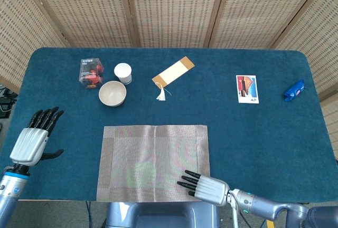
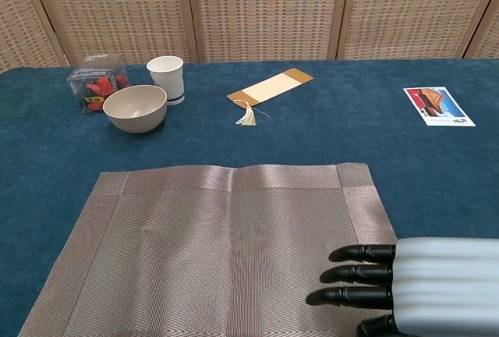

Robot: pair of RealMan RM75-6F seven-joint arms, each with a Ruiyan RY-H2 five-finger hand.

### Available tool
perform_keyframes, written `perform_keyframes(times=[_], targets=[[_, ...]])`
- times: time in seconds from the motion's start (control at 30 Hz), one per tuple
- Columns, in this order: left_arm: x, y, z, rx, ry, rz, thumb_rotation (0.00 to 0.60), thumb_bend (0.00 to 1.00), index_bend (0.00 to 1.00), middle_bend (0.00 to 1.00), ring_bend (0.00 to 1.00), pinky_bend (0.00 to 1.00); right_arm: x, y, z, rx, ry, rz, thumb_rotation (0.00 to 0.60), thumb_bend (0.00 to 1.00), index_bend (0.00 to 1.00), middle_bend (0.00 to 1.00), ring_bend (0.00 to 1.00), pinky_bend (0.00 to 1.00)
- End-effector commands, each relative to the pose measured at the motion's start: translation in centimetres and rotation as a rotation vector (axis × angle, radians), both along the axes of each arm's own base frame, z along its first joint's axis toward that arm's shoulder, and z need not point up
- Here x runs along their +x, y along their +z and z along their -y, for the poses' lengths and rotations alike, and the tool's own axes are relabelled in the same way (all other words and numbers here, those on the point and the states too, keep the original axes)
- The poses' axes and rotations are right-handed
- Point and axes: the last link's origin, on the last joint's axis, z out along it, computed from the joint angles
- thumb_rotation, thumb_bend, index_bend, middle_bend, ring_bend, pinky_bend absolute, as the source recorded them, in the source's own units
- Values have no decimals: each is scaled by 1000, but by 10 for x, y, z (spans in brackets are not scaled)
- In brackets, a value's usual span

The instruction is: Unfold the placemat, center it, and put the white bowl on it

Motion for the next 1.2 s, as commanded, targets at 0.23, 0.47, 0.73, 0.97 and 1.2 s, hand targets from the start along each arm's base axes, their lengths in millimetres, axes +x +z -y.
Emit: perform_keyframes(times=[0.23, 0.47, 0.73, 0.97, 1.2], targets=[[0, 1, 0, 2, 0, 4, 600, 0, 0, 0, 0, 0, 4, 30, 17, -122, -27, 45, 600, 60, 27, 0, 0, 0], [-1, -1, -1, -4, -1, -4, 600, 0, 0, 0, 0, 0, -21, 78, 40, -313, -142, 97, 600, 23, 34, 0, 0, 0], [4, -14, -38, -34, -38, -35, 600, 0, 0, 0, 0, 0, -79, 129, 48, -538, -468, 274, 600, 0, 34, 0, 0, 0], [16, -44, -102, -76, -99, -124, 600, 0, 0, 0, 0, 0, -118, 139, 29, -682, -692, 481, 600, 0, 33, 0, 0, 0], [29, -80, -152, -81, -132, -198, 600, 0, 95, 0, 0, 0, -131, 131, 14, -714, -729, 555, 600, 0, 33, 0, 0, 0]])
